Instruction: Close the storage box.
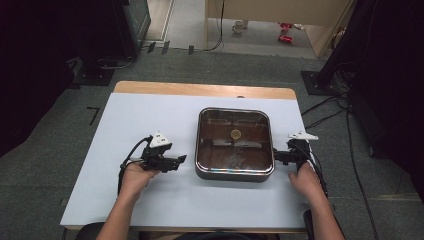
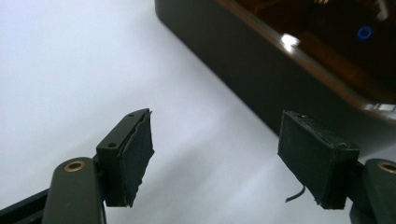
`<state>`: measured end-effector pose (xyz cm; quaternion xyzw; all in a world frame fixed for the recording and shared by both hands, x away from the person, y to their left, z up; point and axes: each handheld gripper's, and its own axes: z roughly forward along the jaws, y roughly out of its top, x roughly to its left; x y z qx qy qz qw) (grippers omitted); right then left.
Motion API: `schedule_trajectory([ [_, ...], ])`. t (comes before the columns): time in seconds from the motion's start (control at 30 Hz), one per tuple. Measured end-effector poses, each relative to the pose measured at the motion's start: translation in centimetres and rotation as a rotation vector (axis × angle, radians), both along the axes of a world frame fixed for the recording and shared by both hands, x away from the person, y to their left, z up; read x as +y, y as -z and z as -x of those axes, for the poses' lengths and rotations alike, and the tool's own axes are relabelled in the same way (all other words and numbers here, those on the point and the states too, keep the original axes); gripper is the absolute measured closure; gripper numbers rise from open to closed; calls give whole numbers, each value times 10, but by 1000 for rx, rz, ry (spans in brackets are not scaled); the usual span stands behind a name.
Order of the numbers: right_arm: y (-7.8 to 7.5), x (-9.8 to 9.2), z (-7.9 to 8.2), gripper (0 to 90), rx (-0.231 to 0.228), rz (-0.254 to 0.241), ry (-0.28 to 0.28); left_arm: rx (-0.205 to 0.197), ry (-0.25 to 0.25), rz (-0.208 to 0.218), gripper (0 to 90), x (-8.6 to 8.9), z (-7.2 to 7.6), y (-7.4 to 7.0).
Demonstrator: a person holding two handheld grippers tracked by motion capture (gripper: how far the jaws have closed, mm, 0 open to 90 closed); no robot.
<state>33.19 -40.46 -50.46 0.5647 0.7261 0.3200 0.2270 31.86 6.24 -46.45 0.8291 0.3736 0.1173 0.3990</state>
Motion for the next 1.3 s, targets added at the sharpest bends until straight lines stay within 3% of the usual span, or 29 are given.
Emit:
schedule_trajectory([
  [0.27, 0, 0, 0, 92, 0, 0, 0, 6, -6, -48, 250, -6, 9, 13],
  [0.43, 0, 0, 0, 92, 0, 0, 0, 21, 24, -52, 247, -17, 19, 19],
  [0.53, 0, 0, 0, 92, 0, 0, 0, 34, 43, -83, 228, -24, 23, 27],
  [0.8, 0, 0, 0, 92, 0, 0, 0, -55, 3, -92, 211, -30, 35, 35],
  [1.3, 0, 0, 0, 92, -1, 0, 0, -52, -12, -97, 186, -31, 35, 35],
])
